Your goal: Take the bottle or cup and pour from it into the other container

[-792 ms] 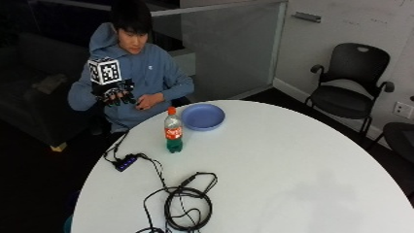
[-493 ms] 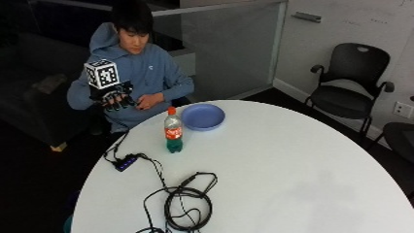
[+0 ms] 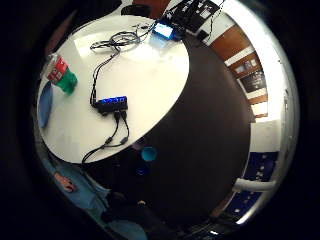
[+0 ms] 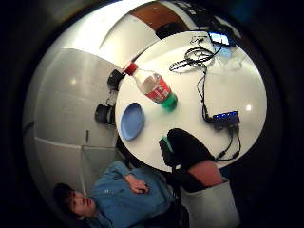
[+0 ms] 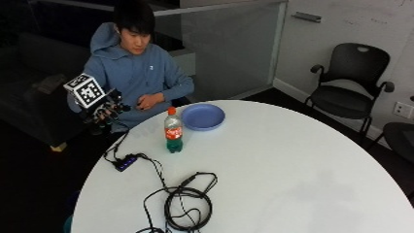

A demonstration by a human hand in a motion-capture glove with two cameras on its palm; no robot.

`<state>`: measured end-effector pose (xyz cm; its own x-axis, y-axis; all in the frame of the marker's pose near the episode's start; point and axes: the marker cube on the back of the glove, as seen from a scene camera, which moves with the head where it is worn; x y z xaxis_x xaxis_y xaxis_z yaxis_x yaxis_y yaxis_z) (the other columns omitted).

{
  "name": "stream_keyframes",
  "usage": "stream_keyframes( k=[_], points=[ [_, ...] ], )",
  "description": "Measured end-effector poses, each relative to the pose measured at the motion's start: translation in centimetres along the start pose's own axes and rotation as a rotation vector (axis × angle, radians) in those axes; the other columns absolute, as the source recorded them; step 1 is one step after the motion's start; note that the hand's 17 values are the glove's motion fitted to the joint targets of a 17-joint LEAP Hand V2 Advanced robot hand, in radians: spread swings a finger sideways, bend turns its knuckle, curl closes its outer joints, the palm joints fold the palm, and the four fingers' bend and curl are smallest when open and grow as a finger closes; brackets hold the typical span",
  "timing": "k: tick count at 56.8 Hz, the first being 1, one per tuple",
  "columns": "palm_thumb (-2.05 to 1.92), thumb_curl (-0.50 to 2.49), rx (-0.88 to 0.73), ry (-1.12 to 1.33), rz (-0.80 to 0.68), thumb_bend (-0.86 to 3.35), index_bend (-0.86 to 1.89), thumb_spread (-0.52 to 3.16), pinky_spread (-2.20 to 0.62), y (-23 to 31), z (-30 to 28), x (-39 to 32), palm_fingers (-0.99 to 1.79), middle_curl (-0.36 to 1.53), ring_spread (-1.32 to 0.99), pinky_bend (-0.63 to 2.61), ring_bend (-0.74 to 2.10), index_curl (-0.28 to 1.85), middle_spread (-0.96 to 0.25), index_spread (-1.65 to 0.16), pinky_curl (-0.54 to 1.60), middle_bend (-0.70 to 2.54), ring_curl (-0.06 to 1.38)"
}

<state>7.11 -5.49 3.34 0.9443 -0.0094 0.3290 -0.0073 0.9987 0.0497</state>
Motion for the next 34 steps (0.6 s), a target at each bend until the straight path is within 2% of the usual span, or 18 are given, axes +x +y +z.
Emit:
stream_keyframes(
  k=[15, 34],
  points=[
    [0.52, 0.31, 0.015, -0.227, 0.014, -0.03, 0.14, 0.97, 0.13, -2.0, 2.6, 1.2, 0.08, 0.29, -0.01, 0.60, 0.40, 0.21, -0.05, -0.36, 0.25, 0.19, 0.26],
    [0.50, 0.32, 0.014, -0.448, -0.007, -0.03, 0.14, 0.93, 0.14, -5.4, 5.7, -0.8, 0.05, 0.30, -0.01, 0.63, 0.42, 0.22, -0.06, -0.36, 0.27, 0.19, 0.28]
  ],
)
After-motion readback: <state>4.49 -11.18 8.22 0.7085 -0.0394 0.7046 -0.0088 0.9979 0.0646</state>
